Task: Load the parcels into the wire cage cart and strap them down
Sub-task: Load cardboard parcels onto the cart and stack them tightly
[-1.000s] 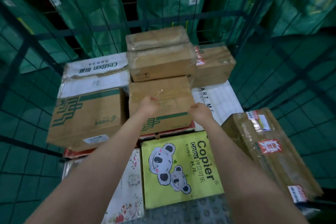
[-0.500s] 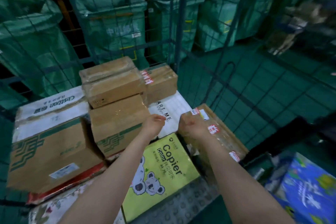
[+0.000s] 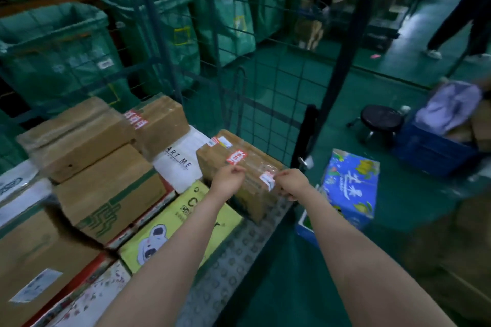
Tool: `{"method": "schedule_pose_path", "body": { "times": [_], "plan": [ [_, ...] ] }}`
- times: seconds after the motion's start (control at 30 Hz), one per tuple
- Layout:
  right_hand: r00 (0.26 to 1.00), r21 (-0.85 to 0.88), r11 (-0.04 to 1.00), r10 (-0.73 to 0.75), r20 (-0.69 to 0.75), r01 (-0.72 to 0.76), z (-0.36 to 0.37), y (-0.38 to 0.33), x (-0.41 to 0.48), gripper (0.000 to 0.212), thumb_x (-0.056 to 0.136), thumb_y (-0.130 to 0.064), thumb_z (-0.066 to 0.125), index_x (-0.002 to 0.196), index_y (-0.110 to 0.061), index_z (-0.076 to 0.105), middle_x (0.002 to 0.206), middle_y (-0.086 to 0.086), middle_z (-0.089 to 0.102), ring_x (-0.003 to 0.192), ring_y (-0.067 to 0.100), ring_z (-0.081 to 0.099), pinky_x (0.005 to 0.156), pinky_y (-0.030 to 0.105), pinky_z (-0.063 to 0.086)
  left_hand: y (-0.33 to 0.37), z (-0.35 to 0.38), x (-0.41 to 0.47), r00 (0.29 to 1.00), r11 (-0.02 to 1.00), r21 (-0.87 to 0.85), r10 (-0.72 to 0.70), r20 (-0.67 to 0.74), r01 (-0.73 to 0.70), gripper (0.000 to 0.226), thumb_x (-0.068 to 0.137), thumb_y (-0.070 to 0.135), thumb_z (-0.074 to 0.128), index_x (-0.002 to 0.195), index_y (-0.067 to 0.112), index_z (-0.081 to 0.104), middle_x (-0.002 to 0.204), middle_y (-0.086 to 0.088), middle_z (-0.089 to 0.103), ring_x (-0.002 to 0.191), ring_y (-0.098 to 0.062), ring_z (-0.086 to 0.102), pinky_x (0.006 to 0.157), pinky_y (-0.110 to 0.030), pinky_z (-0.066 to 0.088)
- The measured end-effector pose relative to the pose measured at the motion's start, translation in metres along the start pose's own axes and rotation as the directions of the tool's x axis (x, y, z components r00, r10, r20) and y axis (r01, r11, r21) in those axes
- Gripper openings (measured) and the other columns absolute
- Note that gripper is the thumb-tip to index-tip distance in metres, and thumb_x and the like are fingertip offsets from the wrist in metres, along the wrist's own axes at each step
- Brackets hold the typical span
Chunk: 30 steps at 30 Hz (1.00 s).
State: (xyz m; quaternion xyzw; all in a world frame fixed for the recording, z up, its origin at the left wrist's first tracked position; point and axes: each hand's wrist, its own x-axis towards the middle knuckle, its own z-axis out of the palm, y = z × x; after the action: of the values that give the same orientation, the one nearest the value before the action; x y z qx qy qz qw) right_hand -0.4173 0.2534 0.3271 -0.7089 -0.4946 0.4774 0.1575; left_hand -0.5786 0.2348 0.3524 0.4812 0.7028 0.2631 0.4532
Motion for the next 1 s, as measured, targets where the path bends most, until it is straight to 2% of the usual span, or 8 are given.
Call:
{"method": "schedule_pose_path", "body": {
  "times": [0.2, 0.27, 0.33, 0.43, 0.57, 0.67, 0.73, 1.0],
  "plan": [
    [0.986, 0.081, 0.993, 0.098, -0.133, -0.088, -0.062, 0.072, -0.041, 0.026, 0.085, -0.006, 0.046, 0.060, -0.015, 0.046, 0.066, 0.008, 0.048, 0.067, 0.021, 0.045, 0.050, 0.026, 0.032, 0.033, 0.081, -0.022, 0.986, 0.996, 0.041, 0.077, 0.150, -0.084, 0.018, 0.094, 0.010, 0.047, 0.099, 0.015, 0.064, 0.114, -0.008, 0.063, 0.103, -0.023, 0.057, 0.075, -0.022, 0.037],
    [0.977, 0.109, 0.985, 0.148, -0.156, -0.132, -0.084, 0.089, -0.050, 0.027, 0.091, -0.010, 0.048, 0.066, -0.020, 0.046, 0.087, 0.008, 0.051, 0.076, 0.021, 0.048, 0.055, 0.024, 0.036, 0.046, 0.105, -0.026, 0.974, 0.991, 0.030, 0.122, 0.193, -0.130, 0.018, 0.092, 0.007, 0.050, 0.100, 0.010, 0.066, 0.103, -0.012, 0.067, 0.089, -0.018, 0.054, 0.065, -0.023, 0.039],
    [0.957, 0.167, 0.971, 0.206, -0.203, -0.173, -0.109, 0.105, -0.064, 0.011, 0.094, -0.012, 0.049, 0.084, -0.018, 0.052, 0.096, 0.007, 0.049, 0.068, 0.016, 0.047, 0.057, 0.020, 0.037, 0.063, 0.131, -0.032, 0.954, 0.982, 0.048, 0.167, 0.250, -0.185, 0.020, 0.090, 0.005, 0.052, 0.102, 0.005, 0.067, 0.082, -0.005, 0.065, 0.082, -0.014, 0.050, 0.051, -0.020, 0.034],
    [0.917, 0.230, 0.950, 0.276, -0.288, -0.213, -0.140, 0.135, -0.081, 0.019, 0.092, -0.011, 0.048, 0.106, -0.012, 0.061, 0.094, 0.008, 0.052, 0.068, 0.018, 0.048, 0.054, 0.022, 0.037, 0.090, 0.171, -0.039, 0.899, 0.953, 0.108, 0.224, 0.378, -0.283, 0.020, 0.090, 0.008, 0.051, 0.100, 0.010, 0.068, 0.079, 0.004, 0.061, 0.074, -0.012, 0.052, 0.049, -0.018, 0.031],
    [0.841, 0.355, 0.895, 0.398, -0.365, -0.270, -0.162, 0.171, -0.112, 0.014, 0.091, -0.012, 0.045, 0.097, -0.013, 0.058, 0.088, 0.011, 0.055, 0.076, 0.026, 0.054, 0.054, 0.023, 0.040, 0.117, 0.219, -0.053, 0.803, 0.911, 0.147, 0.253, 0.539, -0.386, 0.018, 0.089, 0.007, 0.050, 0.085, 0.018, 0.063, 0.069, 0.008, 0.055, 0.063, -0.013, 0.049, 0.044, -0.015, 0.035],
    [0.778, 0.495, 0.836, 0.467, -0.421, -0.235, -0.173, 0.191, -0.134, 0.017, 0.093, -0.013, 0.047, 0.106, -0.013, 0.058, 0.096, 0.009, 0.053, 0.083, 0.024, 0.051, 0.058, 0.024, 0.041, 0.132, 0.244, -0.071, 0.712, 0.869, 0.134, 0.291, 0.639, -0.476, 0.020, 0.092, 0.004, 0.045, 0.094, 0.019, 0.060, 0.071, 0.007, 0.053, 0.060, -0.007, 0.044, 0.032, -0.006, 0.026],
    [0.727, 0.578, 0.786, 0.526, -0.442, -0.218, -0.173, 0.206, -0.150, 0.029, 0.092, -0.013, 0.048, 0.118, -0.007, 0.059, 0.097, 0.008, 0.054, 0.083, 0.023, 0.051, 0.058, 0.025, 0.040, 0.137, 0.261, -0.083, 0.655, 0.847, 0.129, 0.293, 0.697, -0.516, 0.020, 0.091, 0.004, 0.046, 0.095, 0.019, 0.058, 0.071, 0.007, 0.053, 0.059, -0.006, 0.043, 0.031, -0.006, 0.025],
    [0.561, 0.731, 0.631, 0.715, -0.416, -0.261, -0.158, 0.271, -0.217, 0.031, 0.091, -0.016, 0.047, 0.116, -0.010, 0.063, 0.113, 0.011, 0.063, 0.085, 0.023, 0.057, 0.079, 0.037, 0.050, 0.122, 0.327, -0.147, 0.477, 0.763, 0.168, 0.202, 0.855, -0.624, 0.028, 0.090, 0.013, 0.041, 0.075, 0.028, 0.058, 0.083, 0.008, 0.061, 0.067, -0.010, 0.051, 0.052, -0.022, 0.036]
  ]
}}
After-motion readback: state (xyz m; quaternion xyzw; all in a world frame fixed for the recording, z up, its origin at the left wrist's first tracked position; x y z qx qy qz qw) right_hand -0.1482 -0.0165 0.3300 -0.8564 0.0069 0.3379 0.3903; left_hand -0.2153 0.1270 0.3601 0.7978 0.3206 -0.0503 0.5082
